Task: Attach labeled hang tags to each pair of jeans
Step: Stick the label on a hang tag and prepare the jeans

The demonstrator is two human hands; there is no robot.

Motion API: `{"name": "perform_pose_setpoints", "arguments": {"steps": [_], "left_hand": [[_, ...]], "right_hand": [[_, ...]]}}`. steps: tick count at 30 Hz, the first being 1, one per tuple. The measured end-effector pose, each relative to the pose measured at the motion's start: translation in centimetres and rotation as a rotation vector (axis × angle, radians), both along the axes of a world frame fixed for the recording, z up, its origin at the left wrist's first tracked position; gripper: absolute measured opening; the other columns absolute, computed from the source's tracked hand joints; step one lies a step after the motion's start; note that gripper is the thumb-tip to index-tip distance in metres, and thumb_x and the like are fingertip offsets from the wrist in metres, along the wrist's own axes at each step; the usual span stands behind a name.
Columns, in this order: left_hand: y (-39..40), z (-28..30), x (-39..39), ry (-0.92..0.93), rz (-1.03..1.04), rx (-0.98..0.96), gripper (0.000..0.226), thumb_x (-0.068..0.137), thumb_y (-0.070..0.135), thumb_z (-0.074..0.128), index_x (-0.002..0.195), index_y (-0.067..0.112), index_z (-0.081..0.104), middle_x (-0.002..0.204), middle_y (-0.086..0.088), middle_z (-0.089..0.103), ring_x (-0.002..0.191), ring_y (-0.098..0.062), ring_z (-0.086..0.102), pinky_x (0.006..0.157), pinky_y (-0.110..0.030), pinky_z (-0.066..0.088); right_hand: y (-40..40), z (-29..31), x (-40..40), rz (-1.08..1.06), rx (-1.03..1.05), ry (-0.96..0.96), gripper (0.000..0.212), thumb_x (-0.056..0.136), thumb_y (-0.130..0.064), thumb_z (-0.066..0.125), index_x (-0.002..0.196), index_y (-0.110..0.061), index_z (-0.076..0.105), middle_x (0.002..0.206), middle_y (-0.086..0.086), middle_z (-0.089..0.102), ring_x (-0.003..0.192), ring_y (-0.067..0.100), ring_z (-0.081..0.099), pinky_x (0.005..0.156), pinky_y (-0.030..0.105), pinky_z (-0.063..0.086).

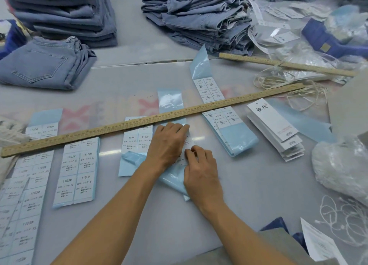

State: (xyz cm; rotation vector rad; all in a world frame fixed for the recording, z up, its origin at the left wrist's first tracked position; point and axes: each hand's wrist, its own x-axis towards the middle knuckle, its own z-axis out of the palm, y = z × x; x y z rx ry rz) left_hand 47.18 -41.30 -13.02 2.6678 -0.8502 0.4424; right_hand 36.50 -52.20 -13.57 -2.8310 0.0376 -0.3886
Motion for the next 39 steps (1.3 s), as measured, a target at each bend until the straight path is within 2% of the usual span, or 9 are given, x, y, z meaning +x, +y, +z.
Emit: {"name": "perform_pose_setpoints", "arguments": {"steps": [7,11,14,16,18,21,25,31,39], "left_hand": [[0.2,0.0,0.4,0.038,-0.001,-0.005,0.018,0.090,0.008,0.066,0.108,0.010,0.068,0.097,-0.007,0.071,0.087,-0.034,0.064,0.070,-0.042,0.048],[1.2,0.1,1.3,0.145,0.053,-0.120,0.019,0.098,0.011,0.059,0.111,0.007,0.072,0.117,-0.007,0.069,0.106,-0.033,0.062,0.082,-0.046,0.053],[1.3,-0.4,1.0,0.180,0.041,-0.008,0.029,0.101,0.024,0.053,0.124,0.009,0.064,0.131,-0.007,0.060,0.120,-0.032,0.054,0.094,-0.048,0.048],[1.3,-1.0,0.4,0.258,0.043,0.051,0.049,0.102,0.041,0.046,0.142,0.012,0.051,0.150,-0.006,0.046,0.138,-0.028,0.041,0.112,-0.044,0.037],[1.7,-1.9,-0.1,0.327,0.061,0.121,0.070,0.102,0.060,0.029,0.159,0.019,0.027,0.168,0.000,0.018,0.154,-0.020,0.014,0.127,-0.038,0.009],[1.9,-2.3,-0.2,0.338,0.052,0.205,0.084,0.095,0.074,0.007,0.163,0.024,0.004,0.171,0.005,-0.006,0.156,-0.012,-0.009,0.126,-0.038,-0.011],[1.7,-2.4,-0.1,0.323,0.053,0.201,0.086,0.094,0.076,0.007,0.163,0.024,0.002,0.171,0.004,-0.006,0.156,-0.013,-0.008,0.127,-0.042,-0.007],[1.6,-2.7,0.0,0.283,0.068,0.163,0.083,0.096,0.072,0.011,0.163,0.023,0.009,0.171,0.003,0.003,0.157,-0.013,-0.001,0.127,-0.043,-0.003],[1.6,-2.4,-0.1,0.270,0.073,0.157,0.083,0.096,0.072,0.015,0.163,0.022,0.014,0.171,0.004,0.006,0.157,-0.013,0.002,0.128,-0.043,-0.001]], "right_hand": [[0.0,-0.2,-0.1,-0.025,-0.048,0.013,0.053,0.081,-0.012,0.060,0.134,-0.010,0.061,0.139,0.010,0.060,0.095,0.030,0.058,0.077,0.041,0.050],[0.0,-0.1,0.1,-0.023,0.030,-0.008,0.045,0.084,-0.013,0.056,0.127,-0.009,0.065,0.136,0.011,0.062,0.095,0.032,0.058,0.079,0.044,0.052],[-0.4,-0.1,0.3,0.003,0.176,-0.054,0.040,0.084,-0.004,0.053,0.121,-0.003,0.068,0.131,0.015,0.065,0.093,0.035,0.059,0.083,0.047,0.054],[-0.8,-0.3,0.3,0.000,0.256,-0.070,0.040,0.086,0.002,0.051,0.122,-0.001,0.068,0.131,0.013,0.065,0.098,0.035,0.059,0.090,0.044,0.053],[-1.0,-0.3,0.3,-0.010,0.320,-0.049,0.042,0.090,0.007,0.050,0.127,-0.004,0.066,0.134,0.008,0.064,0.107,0.030,0.056,0.101,0.033,0.045],[-1.3,0.3,0.7,-0.087,0.502,0.040,0.036,0.093,0.004,0.049,0.118,-0.013,0.069,0.124,-0.004,0.067,0.107,0.015,0.052,0.097,0.020,0.040],[-3.5,2.2,4.3,-0.097,0.591,0.102,0.025,0.098,-0.010,0.053,0.110,-0.025,0.070,0.103,-0.007,0.069,0.094,0.011,0.063,0.084,0.023,0.048],[-3.1,0.9,8.2,0.132,0.243,0.059,0.032,0.100,-0.008,0.056,0.130,-0.007,0.066,0.106,0.013,0.057,0.100,0.030,0.052,0.091,0.044,0.044],[-3.1,-0.1,8.1,0.097,0.259,-0.044,0.025,0.095,0.001,0.056,0.115,-0.002,0.071,0.103,0.014,0.059,0.097,0.031,0.054,0.089,0.040,0.046]]}}
